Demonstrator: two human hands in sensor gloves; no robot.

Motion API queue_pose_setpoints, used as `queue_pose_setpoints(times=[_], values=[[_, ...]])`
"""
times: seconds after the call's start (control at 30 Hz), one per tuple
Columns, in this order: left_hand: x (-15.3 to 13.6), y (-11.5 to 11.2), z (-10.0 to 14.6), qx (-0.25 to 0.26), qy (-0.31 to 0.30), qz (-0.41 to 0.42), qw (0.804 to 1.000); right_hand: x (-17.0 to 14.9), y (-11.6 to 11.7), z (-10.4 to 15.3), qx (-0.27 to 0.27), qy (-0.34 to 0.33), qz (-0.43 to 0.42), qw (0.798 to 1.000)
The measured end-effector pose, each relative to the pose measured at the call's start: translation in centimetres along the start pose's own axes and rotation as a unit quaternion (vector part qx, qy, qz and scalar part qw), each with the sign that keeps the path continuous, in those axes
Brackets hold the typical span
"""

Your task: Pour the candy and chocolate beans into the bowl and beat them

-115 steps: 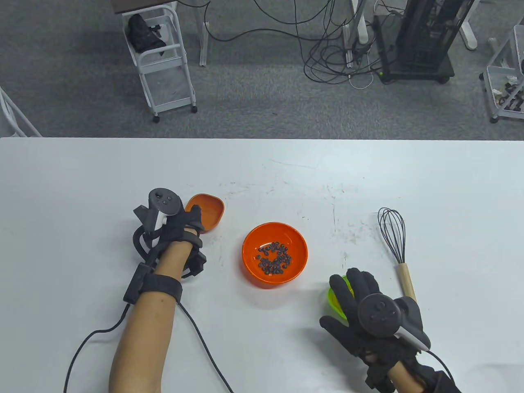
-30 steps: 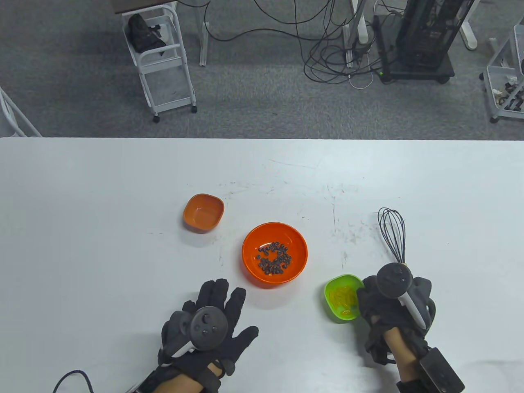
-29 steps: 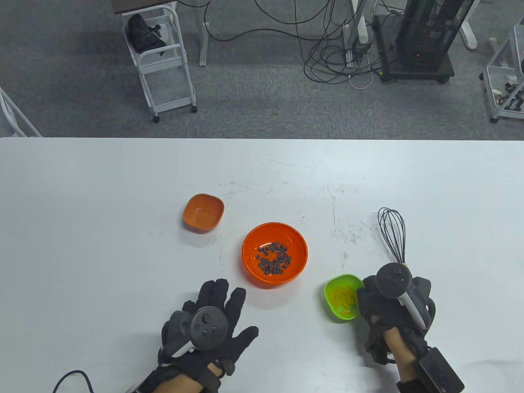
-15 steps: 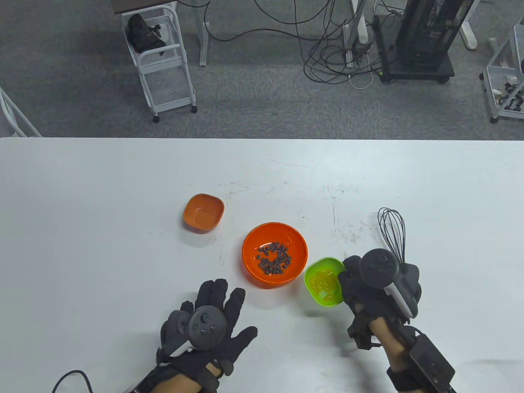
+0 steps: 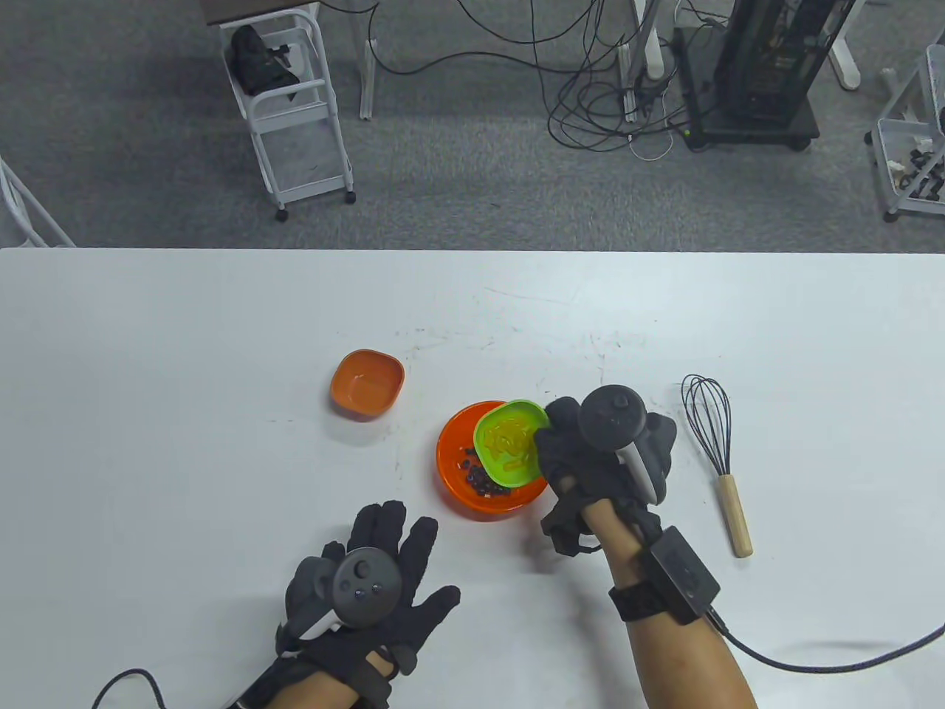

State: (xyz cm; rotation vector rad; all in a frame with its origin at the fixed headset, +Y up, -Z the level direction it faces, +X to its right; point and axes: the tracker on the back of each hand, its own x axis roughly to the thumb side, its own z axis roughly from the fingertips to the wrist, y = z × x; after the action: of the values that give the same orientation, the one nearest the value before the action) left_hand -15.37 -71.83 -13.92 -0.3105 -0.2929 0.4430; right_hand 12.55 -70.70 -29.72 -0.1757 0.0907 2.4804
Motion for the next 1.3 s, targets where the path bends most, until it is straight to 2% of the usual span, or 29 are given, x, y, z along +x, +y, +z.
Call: queue_pose_setpoints(times=[0.27, 0.87, 1.1, 1.3], values=[[-0.1, 0.1, 0.0, -0.005, 0.003, 0.008, 1.0, -0.9, 1.7, -0.6, -0.009, -0.003, -0.004, 1.0], [-0.3, 0.3, -0.1, -0.012, 0.002, 0.023, 1.0, -0.2, 1.4, -0.7, -0.051, -0.003, 0.025, 0.998], [-0.3, 0.3, -0.2, -0.015, 0.0, 0.02, 1.0, 0.2, 1.5, -0.4, -0.084, -0.017, 0.032, 0.996], [-0.3, 0.3, -0.1, -0.013, 0.0, 0.02, 1.0, 0.6, 1.4, -0.2, -0.088, -0.026, 0.033, 0.995]])
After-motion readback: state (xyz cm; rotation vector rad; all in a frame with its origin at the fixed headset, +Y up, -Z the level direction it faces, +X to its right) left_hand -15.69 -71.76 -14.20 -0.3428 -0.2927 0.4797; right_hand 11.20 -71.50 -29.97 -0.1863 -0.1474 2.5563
